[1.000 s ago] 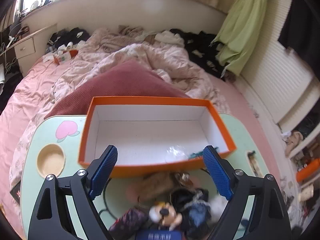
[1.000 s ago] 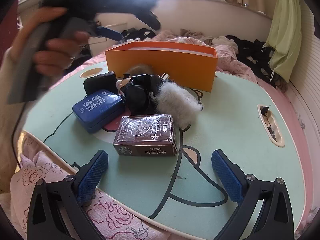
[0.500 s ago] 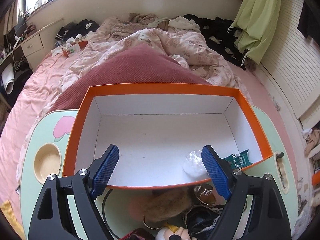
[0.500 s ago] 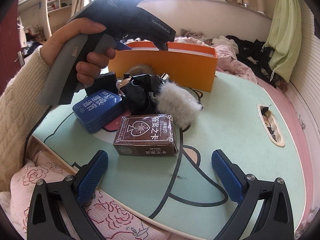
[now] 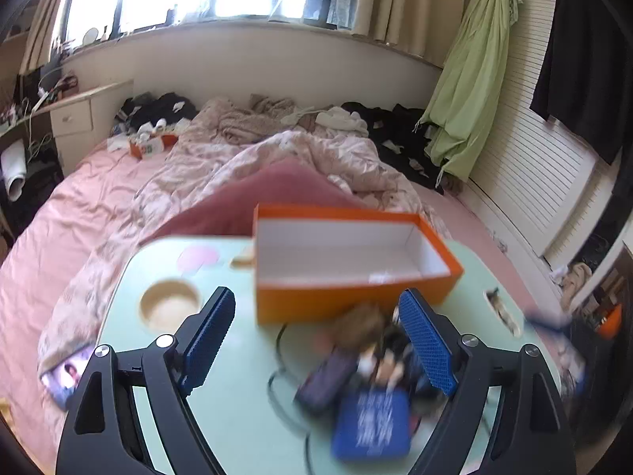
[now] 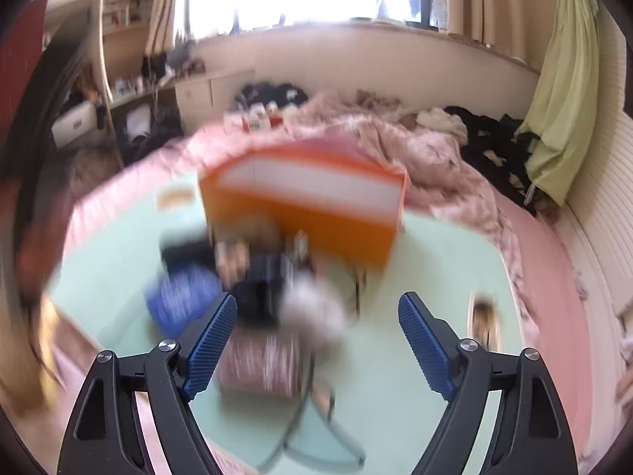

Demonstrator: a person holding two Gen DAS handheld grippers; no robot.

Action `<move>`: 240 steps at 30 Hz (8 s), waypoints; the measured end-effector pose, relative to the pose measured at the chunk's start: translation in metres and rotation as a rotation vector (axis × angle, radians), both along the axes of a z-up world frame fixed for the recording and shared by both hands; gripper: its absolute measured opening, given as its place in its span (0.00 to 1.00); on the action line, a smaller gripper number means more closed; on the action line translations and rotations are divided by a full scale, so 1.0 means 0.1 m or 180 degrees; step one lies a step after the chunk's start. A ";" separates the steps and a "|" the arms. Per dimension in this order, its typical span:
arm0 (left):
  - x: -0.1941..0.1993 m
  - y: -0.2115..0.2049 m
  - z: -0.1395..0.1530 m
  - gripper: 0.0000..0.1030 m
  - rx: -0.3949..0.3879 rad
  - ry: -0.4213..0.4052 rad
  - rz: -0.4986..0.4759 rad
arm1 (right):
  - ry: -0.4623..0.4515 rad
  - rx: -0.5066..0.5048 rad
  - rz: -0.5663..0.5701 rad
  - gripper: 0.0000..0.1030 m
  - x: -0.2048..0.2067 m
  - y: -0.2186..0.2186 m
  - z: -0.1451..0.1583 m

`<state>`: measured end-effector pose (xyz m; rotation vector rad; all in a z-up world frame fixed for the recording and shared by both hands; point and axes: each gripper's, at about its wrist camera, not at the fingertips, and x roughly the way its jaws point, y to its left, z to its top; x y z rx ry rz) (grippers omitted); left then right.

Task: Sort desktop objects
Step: 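Reach into the box and grasp the clear plastic bag, right gripper, then lift the plastic bag out and drop it onto the pile, right gripper, then reach into the box toward the green toy car with the left gripper, then close the left gripper on the green toy car, then lift the green toy car out and set it on the blue tin, left gripper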

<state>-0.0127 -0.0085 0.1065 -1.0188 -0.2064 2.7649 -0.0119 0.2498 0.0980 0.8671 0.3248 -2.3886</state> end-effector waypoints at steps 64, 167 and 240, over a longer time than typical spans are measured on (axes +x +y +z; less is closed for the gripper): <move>0.63 0.31 -0.86 0.83 0.0293 -0.0249 -0.0449 | -0.1453 -0.0231 0.0412 0.29 -0.84 -0.60 0.15; -1.82 0.68 -0.46 0.00 0.0263 -0.1353 -0.0672 | -0.0061 -0.0078 -0.0161 1.00 0.52 0.36 -0.99; 0.69 0.19 -0.81 0.80 -0.0455 -0.0202 -0.0233 | -0.0086 -0.0087 -0.0155 1.00 0.50 0.41 -1.00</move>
